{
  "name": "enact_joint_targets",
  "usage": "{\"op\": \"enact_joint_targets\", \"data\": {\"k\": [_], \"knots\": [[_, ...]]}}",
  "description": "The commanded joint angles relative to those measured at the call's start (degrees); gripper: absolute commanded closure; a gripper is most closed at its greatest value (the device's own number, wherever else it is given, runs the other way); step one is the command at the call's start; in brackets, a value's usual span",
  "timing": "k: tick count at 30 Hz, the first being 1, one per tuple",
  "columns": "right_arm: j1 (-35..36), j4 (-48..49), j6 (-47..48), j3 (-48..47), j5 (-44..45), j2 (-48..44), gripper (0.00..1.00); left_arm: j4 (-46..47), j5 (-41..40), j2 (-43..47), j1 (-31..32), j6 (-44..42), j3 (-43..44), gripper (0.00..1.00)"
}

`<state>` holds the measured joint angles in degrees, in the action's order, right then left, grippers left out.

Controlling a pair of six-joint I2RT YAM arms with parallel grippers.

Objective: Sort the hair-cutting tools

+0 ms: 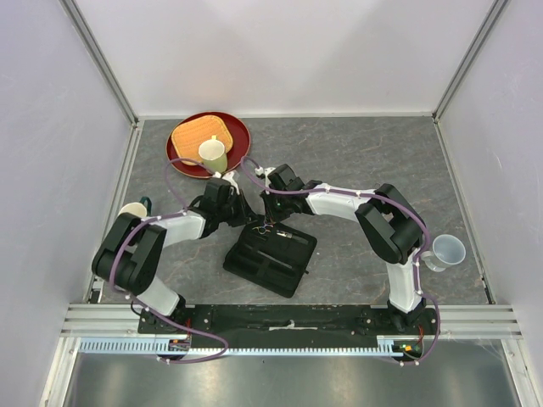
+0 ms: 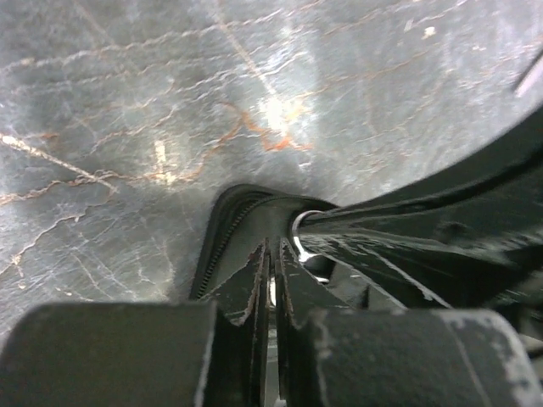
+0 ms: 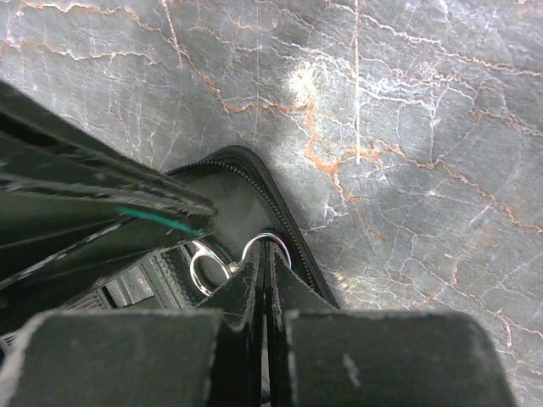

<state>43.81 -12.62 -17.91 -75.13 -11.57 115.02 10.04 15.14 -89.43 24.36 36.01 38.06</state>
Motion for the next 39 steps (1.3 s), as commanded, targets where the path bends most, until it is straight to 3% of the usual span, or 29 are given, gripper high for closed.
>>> {"op": "enact_joint_targets", "data": {"k": [1, 5, 12, 19, 34, 35, 39], "knots": [[1.1, -4.3, -1.1, 0.8, -2.1, 2.1, 1.00, 1.7, 0.5, -4.6, 0.4, -0.8, 1.1, 0.92], [1.0, -4.8, 0.2, 0.8, -4.4, 2.1, 1.00, -1.9, -0.6, -8.9, 1.0, 1.4, 3.9, 0.98], [1.6, -9.8, 6.9, 1.2, -7.2, 1.5, 1.00, -9.7, -8.6, -13.4, 2.2, 8.1, 8.0, 0.98], [2.4, -16.7, 9.3, 3.1, -0.3, 1.1, 1.00, -15.6, -13.5, -14.7, 2.7, 11.4, 9.4, 0.98], [2.2, -17.3, 1.3, 2.0, 9.7, -1.6, 1.00, -12.9, -12.3, -11.9, 2.7, 10.2, 8.1, 0.98], [2.2, -16.8, 0.7, 1.1, 11.2, -2.5, 0.98, -12.7, -12.2, -11.3, 2.7, 10.1, 7.9, 0.97], [2.2, -15.3, -2.3, -1.0, 18.5, -8.0, 0.68, -12.1, -12.0, -7.6, 2.7, 8.6, 7.6, 0.86]]}}
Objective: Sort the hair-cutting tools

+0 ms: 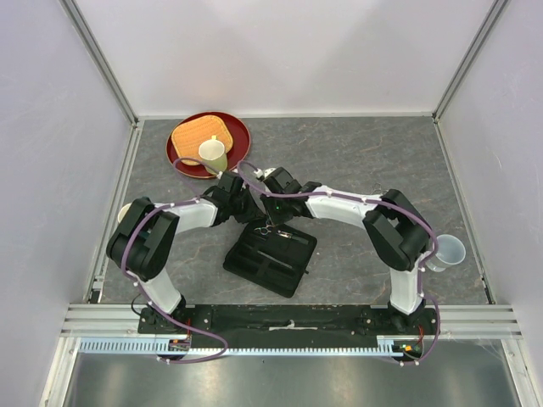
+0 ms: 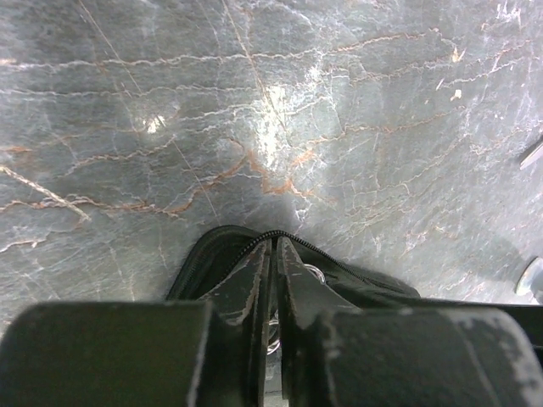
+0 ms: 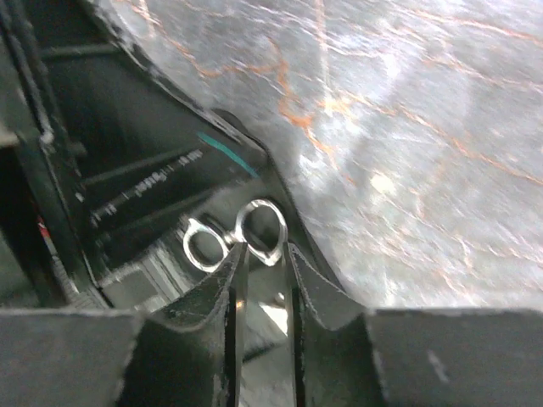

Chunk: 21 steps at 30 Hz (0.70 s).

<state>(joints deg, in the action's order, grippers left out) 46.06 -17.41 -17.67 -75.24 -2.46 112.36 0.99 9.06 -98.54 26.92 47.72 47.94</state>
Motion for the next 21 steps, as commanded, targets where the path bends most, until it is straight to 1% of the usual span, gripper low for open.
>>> {"op": "enact_joint_targets", "data": {"k": [1, 3, 6, 10, 11, 12, 13, 14, 15, 17, 21], "knots": [[0.0, -10.3, -3.4, -1.1, 10.7, -7.7, 0.63, -2.9, -5.7, 2.1, 0.2, -3.8, -2.4, 0.84], [-0.6, -10.2, -6.0, -1.1, 14.8, -9.9, 0.53, -2.9, -5.5, 4.5, 0.2, -4.2, -2.5, 0.80], [-2.1, -10.5, -9.6, 1.6, 18.0, -13.8, 0.46, -3.1, -5.2, 7.2, 0.2, -5.2, -2.5, 0.75], [-4.3, -11.2, -13.5, 8.9, 19.2, -19.3, 0.42, -4.5, -6.2, 10.7, 0.2, -7.2, -2.6, 0.66], [-4.8, -11.4, -14.1, 12.3, 19.1, -20.2, 0.41, -5.7, -6.9, 11.3, 0.2, -7.7, -2.5, 0.63], [-4.8, -11.6, -15.6, 14.0, 18.8, -21.1, 0.40, -6.5, -8.4, 12.7, 0.2, -8.1, -2.7, 0.56], [-4.9, -11.9, -16.3, 15.5, 18.3, -23.0, 0.39, -7.2, -8.9, 13.1, 0.2, -9.0, -2.9, 0.52], [-5.1, -12.0, -17.0, 18.7, 17.8, -24.0, 0.39, -8.2, -8.9, 13.8, 0.2, -9.5, -3.3, 0.46], [-5.0, -12.0, -18.5, 20.2, 17.1, -25.9, 0.38, -8.6, -10.5, 14.8, 0.2, -9.8, -3.7, 0.43], [-5.0, -11.8, -19.7, 23.6, 13.8, -27.7, 0.36, -9.2, -10.7, 15.7, 0.2, -10.6, -5.5, 0.37], [-5.0, -9.2, -21.7, 27.2, 7.7, -31.9, 0.29, -9.6, -9.3, 16.4, 0.2, -11.3, -8.3, 0.32]]}}
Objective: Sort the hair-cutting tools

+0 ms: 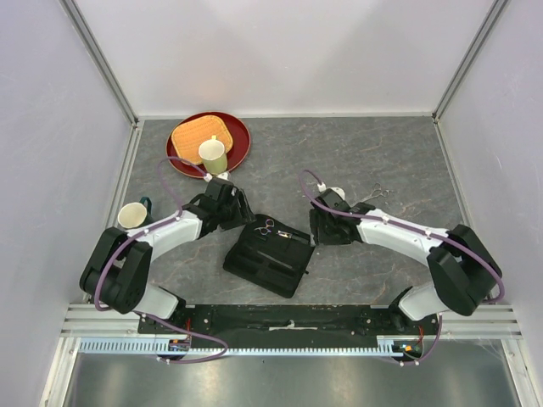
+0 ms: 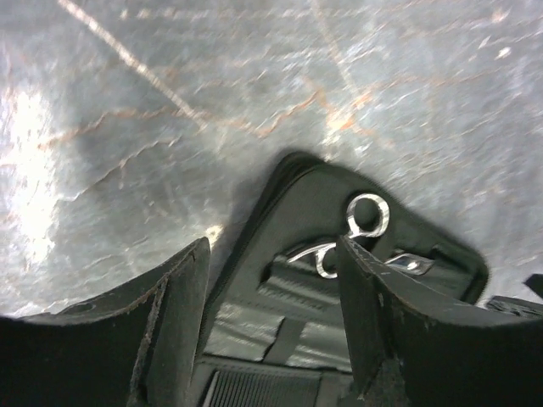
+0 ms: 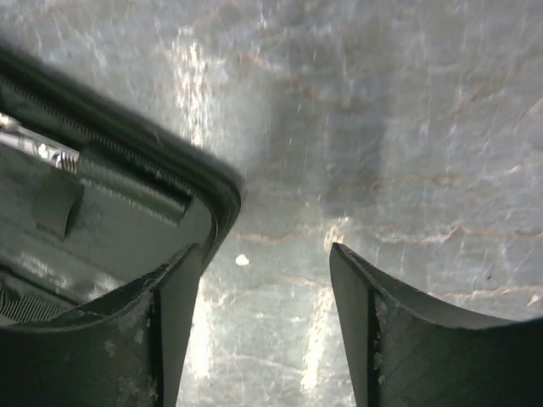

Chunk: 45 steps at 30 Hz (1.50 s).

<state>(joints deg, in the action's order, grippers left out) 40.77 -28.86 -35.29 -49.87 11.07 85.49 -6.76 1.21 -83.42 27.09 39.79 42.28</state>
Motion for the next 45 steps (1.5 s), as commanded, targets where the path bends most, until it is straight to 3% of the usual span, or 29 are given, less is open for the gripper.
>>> {"op": "enact_joint_targets", "data": {"k": [1, 7, 13, 19, 30, 33, 34, 38, 40, 45], "knots": [[0.3, 2.8, -4.7, 2.7, -6.6, -5.4, 0.28, -1.8, -1.6, 0.9, 0.0, -3.4, -3.7, 0.32], [0.3, 5.5, -5.5, 4.0, -11.0, -2.1, 0.29, -1.0, 2.7, -1.0, 0.0, -2.6, -6.1, 0.33], [0.3, 8.0, -5.6, 3.6, -12.9, 3.2, 0.68, 0.3, 4.8, -0.3, 0.0, -1.7, -7.5, 0.39], [0.2, 10.6, -4.1, 0.7, -8.5, 6.0, 0.81, 2.1, 6.3, -0.7, -0.1, -1.3, -7.6, 0.40], [-1.7, 12.9, 2.3, -11.4, -1.1, 13.6, 0.87, 8.9, 9.9, -6.6, -1.5, -1.3, -0.7, 0.40], [-2.5, 12.6, 3.1, -13.4, -0.8, 14.6, 0.81, 8.8, 9.8, -7.8, -1.6, -2.0, 1.1, 0.40], [-2.8, 12.3, 3.1, -13.8, -0.5, 14.5, 0.69, 7.8, 9.6, -7.8, -1.7, -2.0, 1.5, 0.40], [-3.9, 8.8, 2.2, -14.7, 3.8, 11.3, 0.40, 3.9, 2.5, -5.4, -1.8, -1.7, 1.7, 0.39], [-5.8, 7.1, 1.5, -15.7, 7.5, 10.0, 0.34, 0.4, -1.0, -3.2, -2.1, -1.4, 1.7, 0.36], [-12.9, 4.5, -2.9, -15.0, 14.9, 6.2, 0.30, -5.6, -9.5, 1.5, -3.0, -1.1, 2.8, 0.30]]}}
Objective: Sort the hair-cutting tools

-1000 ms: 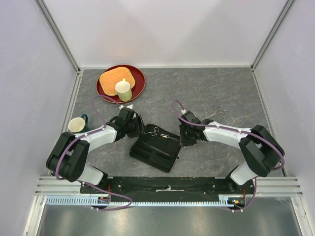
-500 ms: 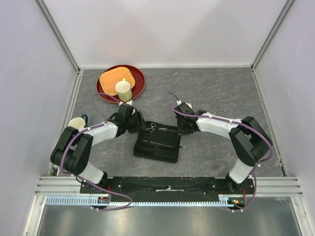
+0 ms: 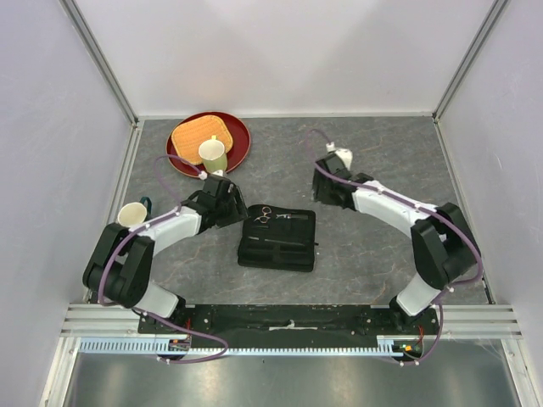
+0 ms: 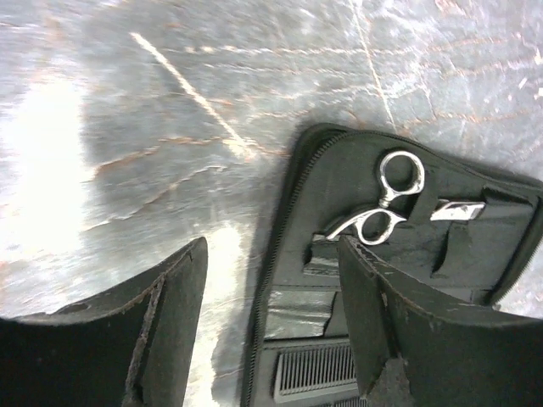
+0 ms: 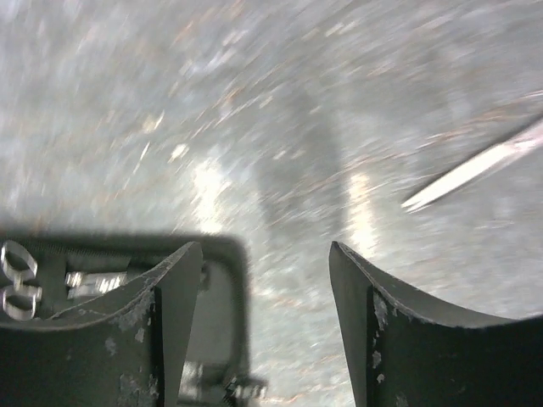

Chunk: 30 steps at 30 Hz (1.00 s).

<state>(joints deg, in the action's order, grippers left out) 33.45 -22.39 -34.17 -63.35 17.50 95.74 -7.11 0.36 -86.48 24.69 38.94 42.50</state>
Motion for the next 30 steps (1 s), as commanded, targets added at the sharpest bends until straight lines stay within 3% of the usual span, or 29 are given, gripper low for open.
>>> {"op": "enact_joint_targets", "data": {"k": [1, 3, 5, 6, 12, 19, 30], "knots": [[-9.2, -2.0, -4.8, -1.2, 8.8, -4.1, 0.31, -6.1, -9.5, 6.0, -0.7, -0.2, 2.8, 0.27], [-12.8, -2.0, -6.7, -0.7, 8.8, -3.4, 0.31, -7.8, -11.3, 7.5, -0.8, 0.3, 3.4, 0.20], [-17.9, -1.6, -8.9, -0.7, 8.2, -1.6, 0.32, -8.2, -11.8, 9.3, -1.0, 0.4, 3.6, 0.03], [-19.5, -1.6, -9.5, -1.3, 8.2, -0.8, 0.33, -9.0, -11.8, 9.7, -1.2, 0.3, 4.1, 0.01], [-28.3, -1.3, -13.8, -4.6, 7.1, 5.9, 0.40, -10.2, -11.3, 13.3, -1.8, 0.4, 4.1, 0.01], [-29.8, -1.4, -15.7, -5.3, 7.5, 9.5, 0.52, -9.1, -8.8, 14.1, -2.0, 0.3, 3.6, 0.02], [-31.0, -1.3, -16.7, -3.7, 6.7, 12.2, 0.59, -8.9, -7.6, 12.9, -2.1, 0.3, 3.3, 0.04]]}}
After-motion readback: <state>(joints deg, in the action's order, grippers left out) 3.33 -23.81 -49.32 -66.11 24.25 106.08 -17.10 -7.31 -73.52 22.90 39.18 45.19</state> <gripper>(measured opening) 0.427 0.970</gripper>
